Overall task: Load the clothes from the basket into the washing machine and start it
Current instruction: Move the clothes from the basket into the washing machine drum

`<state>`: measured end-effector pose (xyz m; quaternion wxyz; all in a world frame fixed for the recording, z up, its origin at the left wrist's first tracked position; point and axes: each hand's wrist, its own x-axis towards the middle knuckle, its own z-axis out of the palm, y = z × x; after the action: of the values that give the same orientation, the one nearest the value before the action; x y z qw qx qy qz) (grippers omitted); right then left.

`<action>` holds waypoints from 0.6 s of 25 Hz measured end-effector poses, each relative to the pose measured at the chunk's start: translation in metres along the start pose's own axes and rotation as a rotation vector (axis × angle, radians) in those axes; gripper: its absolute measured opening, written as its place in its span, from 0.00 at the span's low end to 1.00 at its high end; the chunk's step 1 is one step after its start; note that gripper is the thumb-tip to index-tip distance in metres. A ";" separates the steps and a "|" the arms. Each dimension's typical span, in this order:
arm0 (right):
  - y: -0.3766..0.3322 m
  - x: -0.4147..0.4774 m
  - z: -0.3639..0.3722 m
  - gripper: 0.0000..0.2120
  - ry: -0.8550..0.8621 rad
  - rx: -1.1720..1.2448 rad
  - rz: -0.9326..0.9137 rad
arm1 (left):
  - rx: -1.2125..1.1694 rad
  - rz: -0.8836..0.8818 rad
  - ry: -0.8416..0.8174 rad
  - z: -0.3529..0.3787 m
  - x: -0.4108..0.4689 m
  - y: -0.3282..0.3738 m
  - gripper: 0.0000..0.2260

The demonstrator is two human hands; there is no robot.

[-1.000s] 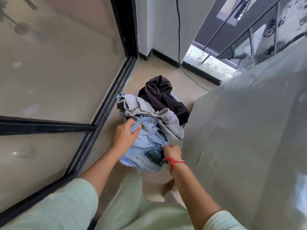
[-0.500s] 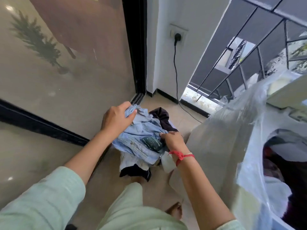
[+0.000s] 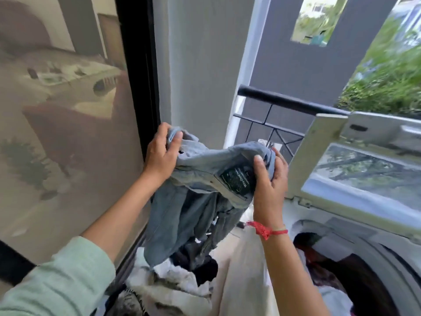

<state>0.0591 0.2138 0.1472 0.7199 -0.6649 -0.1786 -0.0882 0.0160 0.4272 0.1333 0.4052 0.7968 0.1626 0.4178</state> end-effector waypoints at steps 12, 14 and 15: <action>-0.065 0.065 -0.187 0.52 0.455 -0.778 -0.624 | -0.198 0.664 -0.754 0.139 0.035 0.180 0.39; -0.075 0.067 -0.234 0.53 0.524 -0.879 -0.657 | 0.020 0.867 -0.742 0.177 0.021 0.200 0.43; -0.084 0.066 -0.256 0.54 0.546 -0.920 -0.668 | 0.036 0.869 -0.712 0.195 0.013 0.209 0.42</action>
<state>0.1256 -0.0408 0.2361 0.3137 -0.7683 -0.1302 -0.5426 0.1633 0.2062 0.2407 0.2122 0.8891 -0.3204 0.2486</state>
